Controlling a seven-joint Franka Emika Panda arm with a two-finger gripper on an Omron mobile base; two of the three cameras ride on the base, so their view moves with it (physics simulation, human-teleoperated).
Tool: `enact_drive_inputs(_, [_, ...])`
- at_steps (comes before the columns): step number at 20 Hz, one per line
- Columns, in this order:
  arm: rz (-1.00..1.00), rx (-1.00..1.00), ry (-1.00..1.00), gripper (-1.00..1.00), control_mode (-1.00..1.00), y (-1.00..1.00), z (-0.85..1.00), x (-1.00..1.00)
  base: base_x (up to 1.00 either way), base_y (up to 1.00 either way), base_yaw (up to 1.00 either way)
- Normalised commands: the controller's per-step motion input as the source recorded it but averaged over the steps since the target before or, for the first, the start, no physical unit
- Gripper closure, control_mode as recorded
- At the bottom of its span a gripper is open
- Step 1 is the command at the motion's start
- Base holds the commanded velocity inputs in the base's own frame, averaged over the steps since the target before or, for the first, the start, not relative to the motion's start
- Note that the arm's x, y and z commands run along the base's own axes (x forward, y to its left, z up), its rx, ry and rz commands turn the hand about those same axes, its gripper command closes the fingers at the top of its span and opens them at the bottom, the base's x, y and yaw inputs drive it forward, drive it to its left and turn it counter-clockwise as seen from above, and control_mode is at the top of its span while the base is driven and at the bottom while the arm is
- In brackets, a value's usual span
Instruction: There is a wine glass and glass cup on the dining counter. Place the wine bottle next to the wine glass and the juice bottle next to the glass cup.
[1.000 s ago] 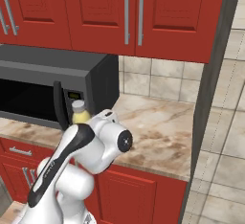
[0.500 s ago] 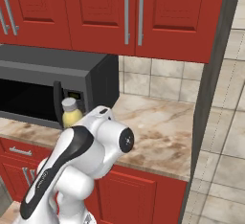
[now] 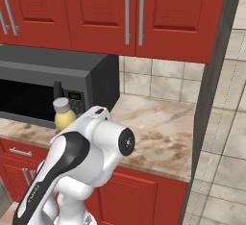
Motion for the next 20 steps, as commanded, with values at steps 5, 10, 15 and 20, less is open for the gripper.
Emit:
enact_drive_inputs(5, [0.0, 0.0, 0.0, 1.0, -1.0, 0.0, 0.11, -0.01, 0.0, 0.0, 0.0])
enact_drive_inputs(10, [0.0, 0.0, 0.0, 1.0, -1.0, 0.0, 0.0, 0.0, 0.0, 0.0, 0.0])
enact_drive_inputs(15, [0.0, 0.0, 0.0, 1.0, -1.0, 0.0, 0.0, 0.0, 0.0, 0.0, 0.0])
enact_drive_inputs(20, [0.0, 0.0, 0.0, 1.0, 1.0, 0.0, 0.0, 0.0, -0.06, 0.0, 0.0])
